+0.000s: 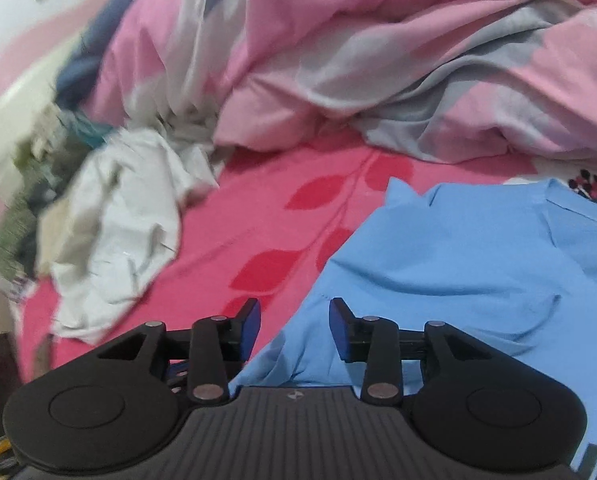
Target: Fold clothes
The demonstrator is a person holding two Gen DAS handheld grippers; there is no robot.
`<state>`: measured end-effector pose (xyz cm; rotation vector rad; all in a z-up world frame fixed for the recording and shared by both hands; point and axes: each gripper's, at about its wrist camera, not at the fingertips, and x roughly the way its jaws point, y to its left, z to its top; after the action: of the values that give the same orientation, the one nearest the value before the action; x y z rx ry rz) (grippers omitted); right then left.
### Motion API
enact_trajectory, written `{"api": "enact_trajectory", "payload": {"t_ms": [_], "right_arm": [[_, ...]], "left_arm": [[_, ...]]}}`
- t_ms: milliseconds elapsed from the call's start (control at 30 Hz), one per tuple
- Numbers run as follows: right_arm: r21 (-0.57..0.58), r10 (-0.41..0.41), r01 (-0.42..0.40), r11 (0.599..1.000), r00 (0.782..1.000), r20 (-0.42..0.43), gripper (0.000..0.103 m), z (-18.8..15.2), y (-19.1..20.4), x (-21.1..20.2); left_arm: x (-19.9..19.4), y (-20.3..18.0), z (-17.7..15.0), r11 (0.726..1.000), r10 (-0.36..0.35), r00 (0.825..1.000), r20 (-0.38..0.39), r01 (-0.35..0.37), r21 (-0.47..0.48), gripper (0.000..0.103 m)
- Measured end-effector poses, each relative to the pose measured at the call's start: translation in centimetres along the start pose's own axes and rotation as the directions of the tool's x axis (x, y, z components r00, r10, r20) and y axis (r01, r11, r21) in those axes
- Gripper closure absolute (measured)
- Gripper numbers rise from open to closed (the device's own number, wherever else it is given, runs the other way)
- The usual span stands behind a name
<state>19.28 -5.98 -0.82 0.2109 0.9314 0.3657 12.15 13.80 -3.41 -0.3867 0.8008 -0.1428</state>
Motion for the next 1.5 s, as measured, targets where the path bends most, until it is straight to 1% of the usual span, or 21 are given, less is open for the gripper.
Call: {"api": "enact_trajectory", "payload": {"t_ms": [67, 100, 133, 167, 200, 367, 567, 700, 767, 867, 933, 967, 1000, 1033, 1100, 1200, 1267, 1333, 1400, 1467, 1500], "right_arm": [[-0.003, -0.031, 0.031, 1.000, 0.999, -0.016, 0.065, -0.3, 0.1, 1.0], [-0.003, -0.046, 0.046, 0.999, 0.999, -0.024, 0.074, -0.5, 0.0, 1.4], [0.008, -0.054, 0.054, 0.999, 0.998, -0.027, 0.087, -0.8, -0.3, 1.5], [0.024, -0.051, 0.051, 0.998, 0.999, -0.020, 0.095, -1.0, -0.6, 1.2], [0.041, -0.047, 0.047, 0.998, 0.999, -0.012, 0.098, -1.2, -0.9, 0.9], [0.125, -0.016, 0.007, 0.992, 0.997, 0.070, 0.099, -3.1, -1.4, -3.0], [0.251, -0.015, -0.017, 0.968, 0.992, 0.126, 0.099, -7.8, -1.5, -6.5], [0.341, 0.022, -0.060, 0.938, 0.993, 0.115, 0.097, -10.8, -2.5, -7.2], [0.357, 0.013, -0.051, 0.933, 0.994, 0.108, 0.097, -12.0, -2.8, -7.7], [0.364, -0.004, -0.038, 0.931, 0.994, 0.114, 0.096, -12.4, -3.0, -8.4], [0.360, -0.023, -0.030, 0.933, 0.990, 0.140, 0.095, -12.0, -3.0, -9.0], [0.354, -0.030, -0.028, 0.935, 0.987, 0.157, 0.092, -11.6, -2.8, -9.3], [0.351, -0.033, -0.028, 0.936, 0.986, 0.166, 0.085, -11.1, -2.7, -9.5], [0.342, -0.041, -0.021, 0.939, 0.984, 0.172, 0.073, -10.6, -2.5, -9.5], [0.336, -0.044, -0.018, 0.942, 0.983, 0.177, 0.061, -9.8, -2.5, -9.2], [0.337, -0.028, -0.027, 0.941, 0.987, 0.156, 0.061, -9.2, -2.5, -8.1], [0.345, -0.019, -0.033, 0.938, 0.989, 0.147, 0.069, -9.3, -2.8, -7.4], [0.374, 0.000, -0.053, 0.926, 0.990, 0.141, 0.099, -9.8, -3.3, -7.1], [0.396, 0.016, -0.072, 0.915, 0.990, 0.141, 0.099, -10.7, -3.6, -7.3], [0.415, 0.025, -0.081, 0.906, 0.990, 0.138, 0.099, -11.5, -3.9, -7.6], [0.427, 0.036, -0.087, 0.900, 0.992, 0.125, 0.099, -12.0, -4.2, -7.6]], "left_arm": [[0.0, -0.2, 0.0, 1.000, 0.003, 1.000, -0.001, -0.003, 0.005, 0.099], [0.0, -0.1, 0.0, 1.000, 0.000, 1.000, -0.002, 0.000, 0.003, 0.099], [0.0, 0.0, 0.1, 1.000, -0.002, 1.000, -0.004, 0.002, 0.000, 0.099], [-0.1, 0.1, 0.1, 1.000, -0.007, 1.000, -0.006, 0.007, -0.006, 0.099], [-0.2, 0.3, 0.2, 1.000, -0.012, 1.000, -0.008, 0.012, -0.012, 0.098], [-0.2, 0.5, 0.4, 0.999, -0.022, 1.000, -0.013, 0.022, -0.032, 0.098], [-0.3, 0.3, 0.3, 1.000, -0.013, 1.000, -0.009, 0.013, -0.022, 0.098], [-0.3, 0.2, 0.4, 1.000, -0.007, 1.000, -0.006, 0.007, -0.012, 0.098], [-0.4, 0.1, 0.4, 1.000, -0.004, 1.000, -0.005, 0.004, -0.006, 0.098], [-0.4, 0.1, 0.5, 1.000, 0.000, 1.000, -0.005, 0.000, -0.004, 0.098], [-0.4, 0.1, 0.4, 1.000, -0.001, 1.000, -0.005, 0.001, -0.006, 0.098], [-0.4, 0.1, 0.4, 1.000, -0.001, 1.000, -0.005, 0.001, -0.007, 0.098], [-0.4, 0.1, 0.4, 1.000, -0.001, 1.000, -0.005, 0.000, -0.008, 0.098], [-0.4, 0.0, 0.4, 1.000, 0.000, 1.000, -0.005, 0.000, -0.007, 0.098], [-0.4, 0.0, 0.4, 1.000, 0.003, 1.000, -0.004, -0.003, -0.003, 0.098], [-0.4, 0.0, 0.4, 1.000, 0.005, 1.000, -0.002, -0.005, 0.000, 0.098], [-0.4, 0.0, 0.4, 1.000, 0.005, 1.000, -0.002, -0.005, 0.002, 0.098], [-0.5, -0.2, 0.4, 1.000, 0.012, 1.000, 0.003, -0.012, 0.011, 0.098], [-0.8, -0.8, 0.3, 0.997, 0.051, 0.998, 0.034, -0.053, 0.053, 0.098], [-1.6, -1.9, 0.1, 0.986, 0.095, 0.991, 0.099, -0.107, 0.127, 0.097], [-2.0, -2.4, -0.1, 0.980, 0.099, 0.986, 0.131, -0.120, 0.158, 0.097]]}}
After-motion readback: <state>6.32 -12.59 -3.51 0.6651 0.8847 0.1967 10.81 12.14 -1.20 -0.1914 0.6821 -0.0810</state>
